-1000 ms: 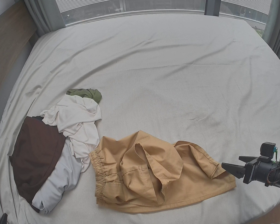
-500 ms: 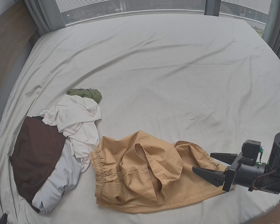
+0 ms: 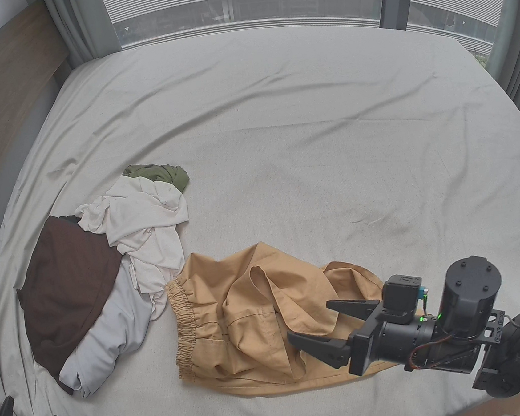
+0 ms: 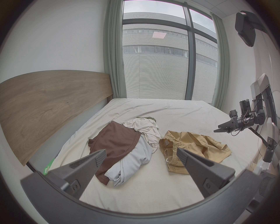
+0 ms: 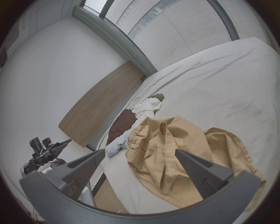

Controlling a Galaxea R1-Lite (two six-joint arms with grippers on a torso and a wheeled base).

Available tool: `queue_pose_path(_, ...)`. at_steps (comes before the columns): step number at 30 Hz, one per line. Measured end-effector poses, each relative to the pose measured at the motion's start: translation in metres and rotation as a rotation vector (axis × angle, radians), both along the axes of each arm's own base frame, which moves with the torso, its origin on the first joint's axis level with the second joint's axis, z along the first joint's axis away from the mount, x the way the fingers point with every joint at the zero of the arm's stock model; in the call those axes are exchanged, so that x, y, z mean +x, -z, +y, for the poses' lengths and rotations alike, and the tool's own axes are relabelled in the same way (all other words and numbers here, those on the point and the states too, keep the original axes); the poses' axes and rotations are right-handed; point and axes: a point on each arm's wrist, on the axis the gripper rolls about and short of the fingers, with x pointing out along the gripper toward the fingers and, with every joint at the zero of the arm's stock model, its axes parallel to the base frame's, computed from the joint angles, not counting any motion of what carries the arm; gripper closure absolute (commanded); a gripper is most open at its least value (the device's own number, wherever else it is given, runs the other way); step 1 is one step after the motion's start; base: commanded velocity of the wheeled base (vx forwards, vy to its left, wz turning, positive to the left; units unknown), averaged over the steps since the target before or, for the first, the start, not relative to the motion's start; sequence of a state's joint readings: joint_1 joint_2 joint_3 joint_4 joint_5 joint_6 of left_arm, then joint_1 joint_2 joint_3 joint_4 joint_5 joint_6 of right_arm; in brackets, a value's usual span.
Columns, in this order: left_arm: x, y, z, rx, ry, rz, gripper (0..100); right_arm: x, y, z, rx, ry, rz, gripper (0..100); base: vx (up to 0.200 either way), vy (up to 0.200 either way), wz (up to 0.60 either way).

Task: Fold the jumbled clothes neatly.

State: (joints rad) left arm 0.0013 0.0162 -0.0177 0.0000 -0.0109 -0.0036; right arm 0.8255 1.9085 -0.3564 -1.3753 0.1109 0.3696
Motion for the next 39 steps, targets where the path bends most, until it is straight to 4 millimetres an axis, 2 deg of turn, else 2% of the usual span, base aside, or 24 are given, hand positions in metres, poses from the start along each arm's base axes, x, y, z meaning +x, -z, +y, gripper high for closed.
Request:
queue_pose_path(7,0.000,-0.002,0.000,0.004,0.022,-0.023,0,0.005,0.012,0.012,-0.017,-0.040,0.026,0,0.000,0.000,0.00)
queue_pose_path(10,-0.002,-0.013,-0.001,0.001,0.030,-0.075,0,0.006,0.015,0.015,-0.025,-0.045,0.033,0,0.000,0.000,0.00)
queue_pose_path(15,-0.011,-0.061,0.000,-0.059,0.105,-0.178,0,0.008,0.018,0.019,-0.030,-0.053,0.040,0,0.000,0.000,0.00)
queue_pose_path(19,-0.003,-0.098,-0.001,-0.172,0.222,-0.168,0,0.010,0.019,0.020,-0.032,-0.053,0.041,0,0.000,0.000,0.00)
queue_pose_path(23,0.024,-0.122,-0.005,-0.259,0.337,-0.085,0,0.013,0.019,0.020,-0.028,-0.045,0.042,0,0.000,0.000,0.00)
queue_pose_path(27,0.061,-0.133,-0.012,-0.311,0.436,0.011,0,0.017,0.017,0.017,-0.016,-0.033,0.036,0,0.000,0.000,0.00)
queue_pose_path(34,0.124,-0.127,-0.024,-0.363,0.517,0.165,0,0.026,0.009,0.010,0.029,-0.018,0.001,0,0.000,0.000,0.00)
queue_pose_path(39,0.154,-0.119,-0.031,-0.380,0.557,0.219,0,0.033,-0.001,0.000,0.094,-0.018,-0.067,0,0.000,0.000,0.00)
